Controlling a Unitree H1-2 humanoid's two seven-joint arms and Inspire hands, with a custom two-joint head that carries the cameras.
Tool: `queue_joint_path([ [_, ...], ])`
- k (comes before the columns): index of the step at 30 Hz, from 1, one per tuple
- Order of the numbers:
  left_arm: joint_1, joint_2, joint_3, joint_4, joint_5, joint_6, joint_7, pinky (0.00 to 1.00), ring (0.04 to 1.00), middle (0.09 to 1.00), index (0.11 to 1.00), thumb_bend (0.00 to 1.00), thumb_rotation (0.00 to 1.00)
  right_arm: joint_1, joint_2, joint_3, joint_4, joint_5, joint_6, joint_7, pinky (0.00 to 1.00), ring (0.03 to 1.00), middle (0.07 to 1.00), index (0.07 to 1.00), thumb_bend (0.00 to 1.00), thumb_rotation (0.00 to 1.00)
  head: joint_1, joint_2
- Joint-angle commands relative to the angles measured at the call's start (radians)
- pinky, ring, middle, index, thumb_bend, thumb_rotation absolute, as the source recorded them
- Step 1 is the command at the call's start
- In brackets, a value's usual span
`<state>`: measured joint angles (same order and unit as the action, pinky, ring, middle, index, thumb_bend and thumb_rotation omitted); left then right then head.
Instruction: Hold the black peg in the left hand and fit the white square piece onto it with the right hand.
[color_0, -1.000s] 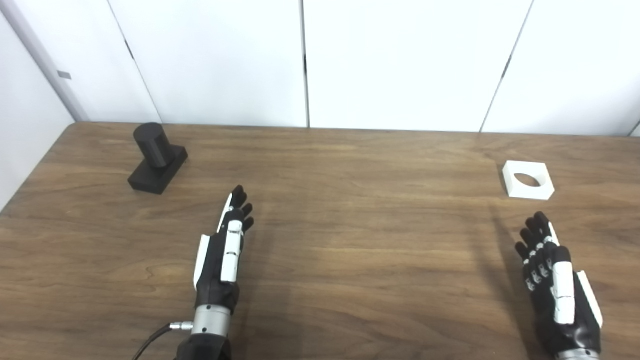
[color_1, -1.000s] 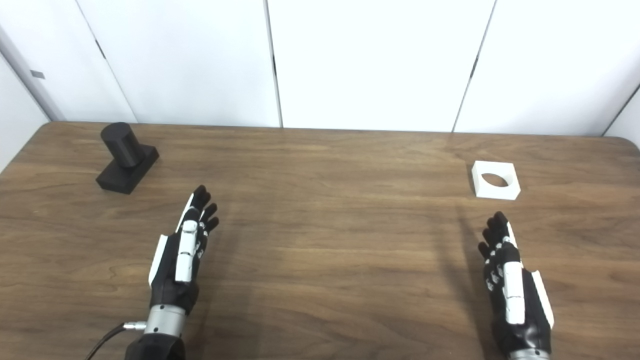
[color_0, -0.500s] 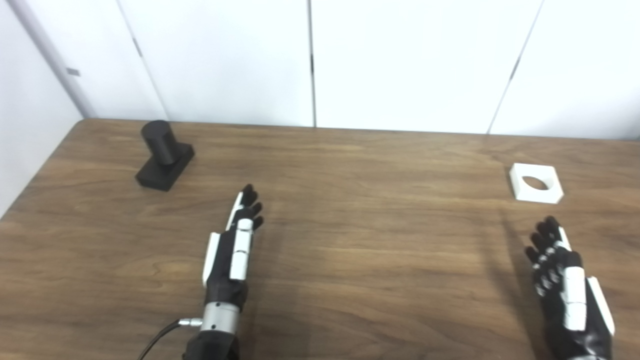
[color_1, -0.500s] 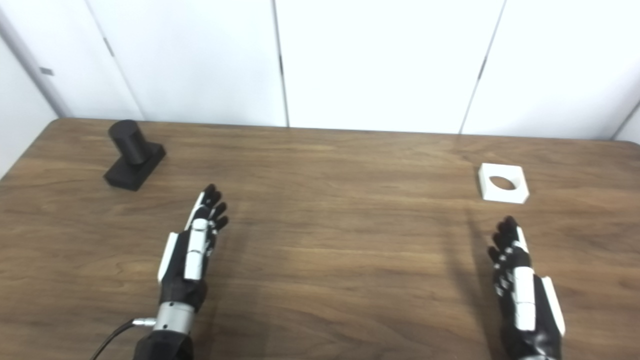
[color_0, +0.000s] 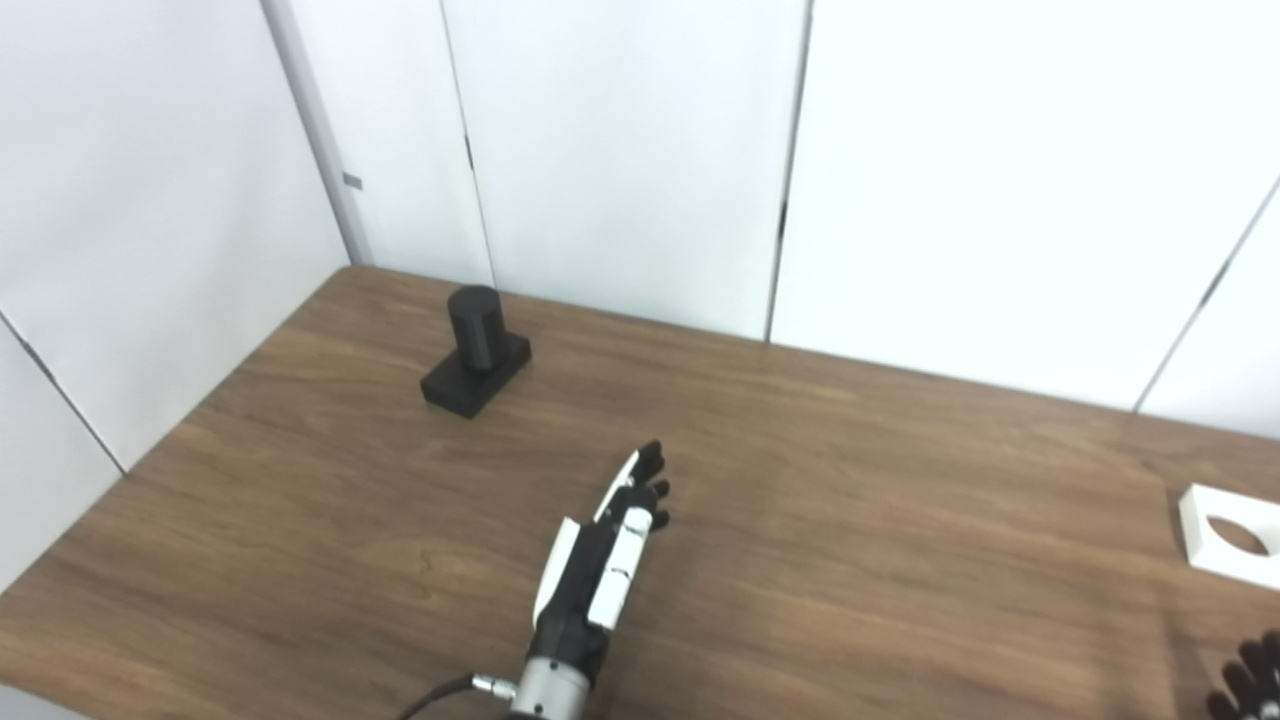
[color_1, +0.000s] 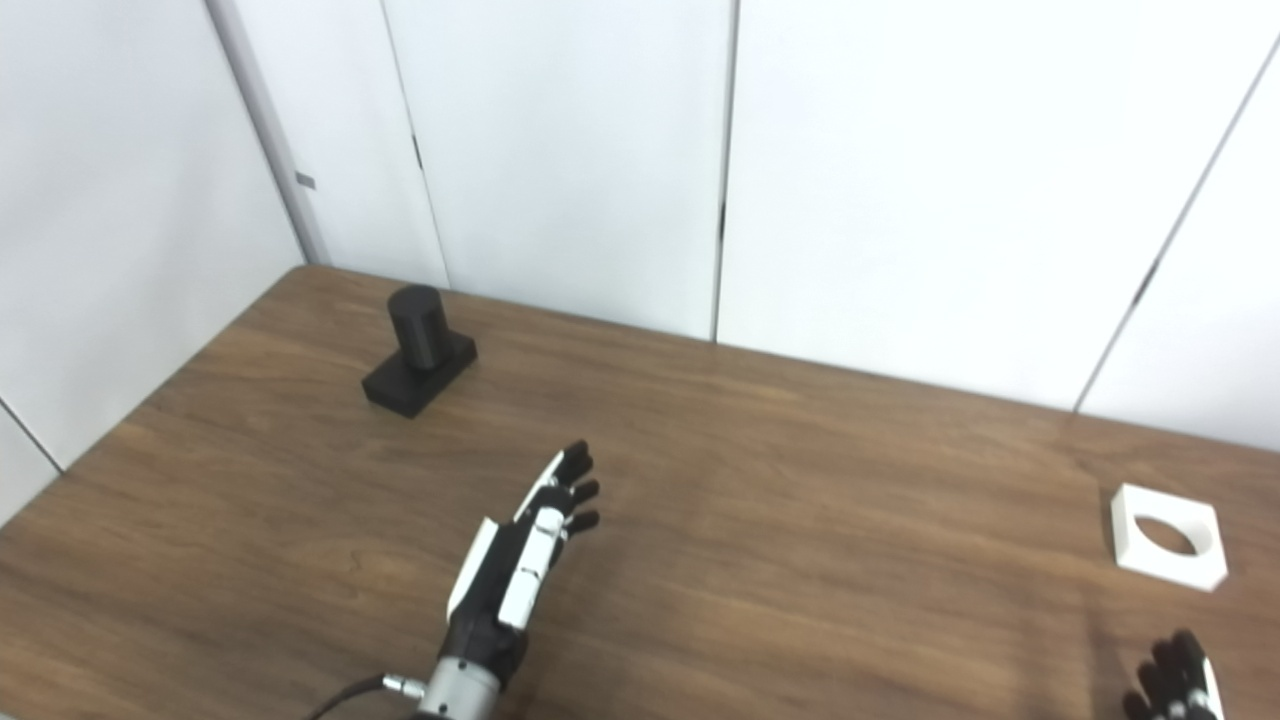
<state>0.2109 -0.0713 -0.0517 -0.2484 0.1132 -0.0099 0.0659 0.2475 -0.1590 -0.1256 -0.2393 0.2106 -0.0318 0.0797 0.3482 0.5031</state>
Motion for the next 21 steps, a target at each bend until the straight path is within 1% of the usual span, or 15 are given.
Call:
queue_joint_path([
  [1, 0.103, -0.007, -0.006, -0.015, 0.001, -0.032, 0.006, 0.90, 0.940, 0.970, 0.973, 0.47, 1.00, -0.015, 0.007, -0.014, -0.007, 0.010, -0.047, 0.001, 1.00, 1.000, 0.970, 0.993, 0.64, 1.00, -0.001, 0.001],
  [4, 0.105, -0.007, -0.008, -0.022, -0.002, -0.019, 0.005, 0.91, 0.948, 0.973, 0.980, 0.46, 1.00, -0.015, 0.010, -0.016, 0.002, 0.020, -0.053, 0.003, 1.00, 0.995, 0.958, 0.983, 0.63, 1.00, -0.010, 0.006],
  [7, 0.103, -0.005, -0.009, -0.014, 0.003, -0.029, 0.008, 0.92, 0.952, 0.975, 0.985, 0.47, 1.00, -0.014, 0.006, -0.016, -0.002, 0.017, -0.047, 0.002, 1.00, 0.998, 0.966, 0.983, 0.64, 1.00, -0.017, 0.009],
  [8, 0.101, -0.003, -0.009, -0.012, 0.007, -0.032, 0.009, 0.91, 0.950, 0.975, 0.985, 0.48, 1.00, -0.014, 0.005, -0.015, -0.004, 0.012, -0.045, 0.000, 1.00, 0.999, 0.969, 0.986, 0.64, 1.00, -0.022, 0.021],
  [9, 0.100, -0.001, -0.010, -0.012, 0.011, -0.031, 0.009, 0.91, 0.951, 0.977, 0.988, 0.49, 1.00, -0.015, 0.004, -0.015, -0.006, 0.010, -0.042, -0.002, 1.00, 0.998, 0.967, 0.986, 0.65, 1.00, -0.022, 0.021],
  [10, 0.097, 0.003, -0.010, -0.012, 0.014, -0.025, 0.007, 0.92, 0.954, 0.979, 0.992, 0.50, 1.00, -0.016, 0.003, -0.014, -0.006, 0.007, -0.037, -0.003, 1.00, 1.000, 0.963, 0.986, 0.65, 1.00, -0.032, 0.030],
  [11, 0.094, 0.007, -0.010, -0.014, 0.012, -0.016, 0.002, 0.92, 0.957, 0.984, 0.996, 0.51, 1.00, -0.020, -0.002, -0.010, 0.004, 0.011, -0.047, 0.007, 1.00, 1.000, 0.965, 0.987, 0.67, 1.00, -0.035, 0.032],
  [13, 0.091, 0.011, -0.008, -0.024, 0.003, 0.008, -0.008, 0.92, 0.963, 0.992, 1.000, 0.49, 0.97, -0.028, -0.006, -0.006, 0.015, 0.012, -0.054, 0.017, 1.00, 1.000, 0.993, 0.998, 0.69, 1.00, -0.039, 0.036],
  [15, 0.091, 0.014, -0.006, -0.047, -0.002, 0.039, -0.015, 0.92, 0.962, 0.995, 1.000, 0.42, 0.88, -0.030, -0.002, -0.005, 0.010, 0.010, -0.040, 0.014, 1.00, 1.000, 0.999, 1.000, 0.71, 1.00, -0.041, 0.037],
  [16, 0.091, 0.015, -0.004, -0.069, 0.001, 0.061, -0.017, 0.92, 0.961, 0.996, 1.000, 0.40, 0.85, -0.030, -0.001, -0.006, 0.008, 0.011, -0.035, 0.013, 1.00, 1.000, 1.000, 1.000, 0.71, 1.00, -0.041, 0.038],
  [18, 0.092, 0.018, -0.001, -0.115, 0.026, 0.103, -0.012, 0.91, 0.951, 0.993, 1.000, 0.40, 0.69, -0.028, 0.002, -0.007, 0.002, 0.013, -0.025, 0.008, 1.00, 1.000, 1.000, 1.000, 0.71, 1.00, -0.039, 0.039],
  [19, 0.092, 0.025, -0.001, -0.145, 0.059, 0.121, -0.007, 0.90, 0.946, 0.991, 1.000, 0.40, 0.64, -0.027, 0.004, -0.008, -0.001, 0.011, -0.021, 0.005, 1.00, 1.000, 1.000, 1.000, 0.71, 1.00, -0.035, 0.038],
  [21, 0.088, 0.039, 0.000, -0.199, 0.117, 0.153, -0.004, 0.92, 0.942, 0.979, 1.000, 0.38, 0.51, -0.025, 0.005, -0.007, -0.007, 0.007, -0.013, 0.002, 1.00, 1.000, 1.000, 1.000, 0.71, 1.00, -0.035, 0.038],
])
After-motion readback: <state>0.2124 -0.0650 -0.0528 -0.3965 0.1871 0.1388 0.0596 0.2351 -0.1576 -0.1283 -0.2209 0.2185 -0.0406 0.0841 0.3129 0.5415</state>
